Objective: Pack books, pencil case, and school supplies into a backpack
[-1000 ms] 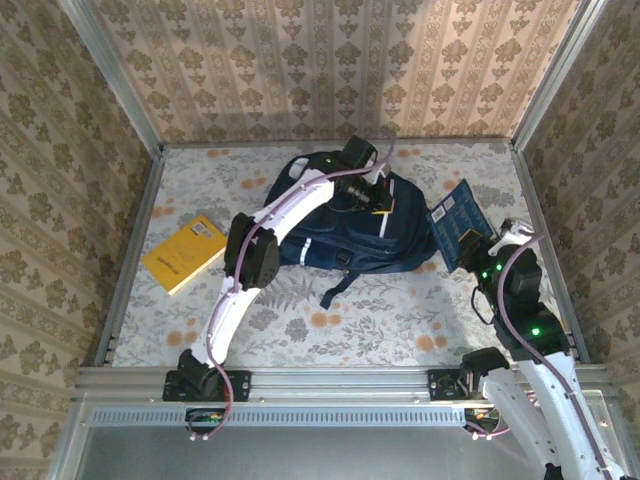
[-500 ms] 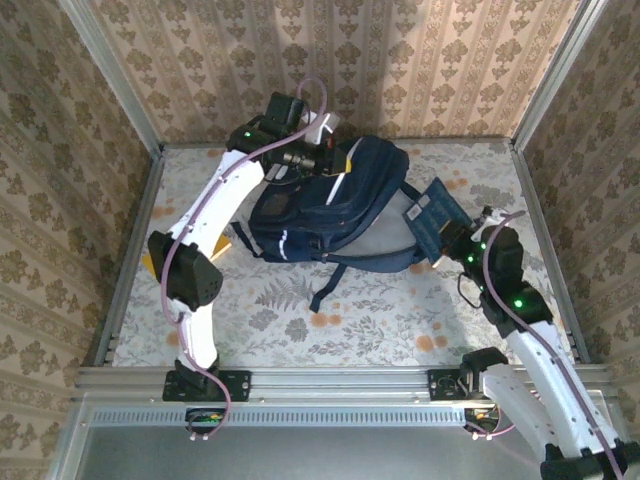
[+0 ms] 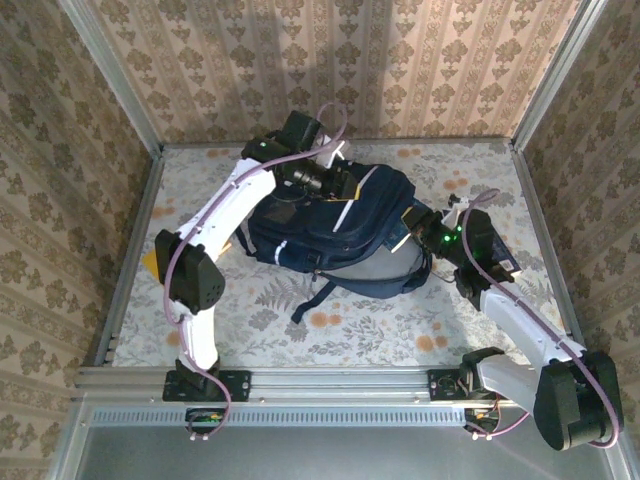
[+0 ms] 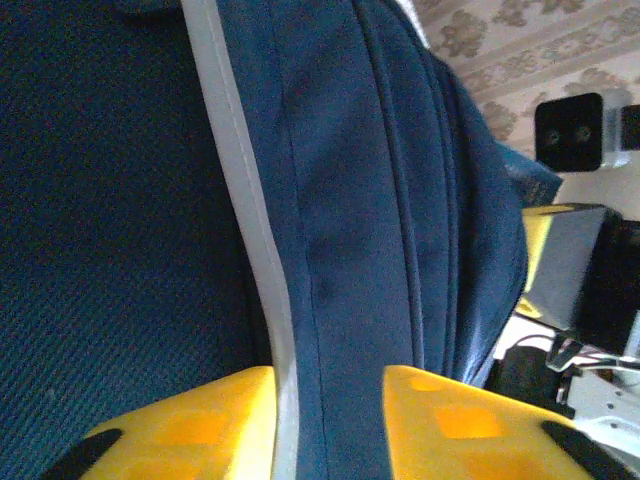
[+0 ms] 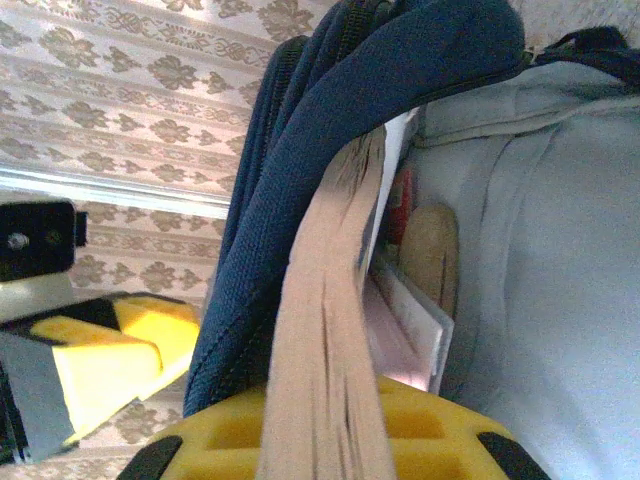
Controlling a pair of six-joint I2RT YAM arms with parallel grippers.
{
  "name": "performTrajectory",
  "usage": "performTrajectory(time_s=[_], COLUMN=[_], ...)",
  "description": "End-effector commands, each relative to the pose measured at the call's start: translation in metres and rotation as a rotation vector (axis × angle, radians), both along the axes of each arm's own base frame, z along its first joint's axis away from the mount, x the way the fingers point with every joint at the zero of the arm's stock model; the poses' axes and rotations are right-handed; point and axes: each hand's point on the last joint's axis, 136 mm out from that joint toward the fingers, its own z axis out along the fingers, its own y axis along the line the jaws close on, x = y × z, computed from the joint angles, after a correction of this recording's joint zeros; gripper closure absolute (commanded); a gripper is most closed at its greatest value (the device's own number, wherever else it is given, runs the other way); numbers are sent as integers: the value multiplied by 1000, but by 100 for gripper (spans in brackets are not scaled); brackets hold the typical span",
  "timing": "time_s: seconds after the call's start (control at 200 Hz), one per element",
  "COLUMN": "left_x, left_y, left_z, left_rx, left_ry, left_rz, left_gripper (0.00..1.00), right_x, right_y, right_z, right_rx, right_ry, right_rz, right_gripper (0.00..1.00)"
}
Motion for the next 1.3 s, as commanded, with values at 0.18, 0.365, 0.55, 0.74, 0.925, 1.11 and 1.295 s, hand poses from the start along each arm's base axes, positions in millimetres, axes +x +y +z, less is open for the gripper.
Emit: performTrajectory(time_s=[0.18,0.365,0.55,0.74,0.925,1.11,1.295], left_x=[-32,-50,-52,-52,-38,-33,-33], left_y=[-1,-24,-37,-54,-54,-57,-42], left_z=[47,31,9,-20,-28,-22,5], left_rx=[192,295,400,467,555,543,505], left_ry=[-313,-388,-445,-463,-546,-591,-640], left_rz=[-78,-162,-187,-216,-181,-171,-144], left_gripper=[46,34,29,28,47,95,100], right_x=[-10,-13,-16,-18,-21,-22,-23], right_y=[12,13,13,13,14,14,11], right_z=[60,62,66,68,67,61,40], right_rx=[146,152,141,144,150,144,83], right_ry=[-168,-176,-183,-187,-189,-180,-127], right_rz=[55,60,61,65,72,70,53], right_gripper=[100,100,100,100,100,100,100])
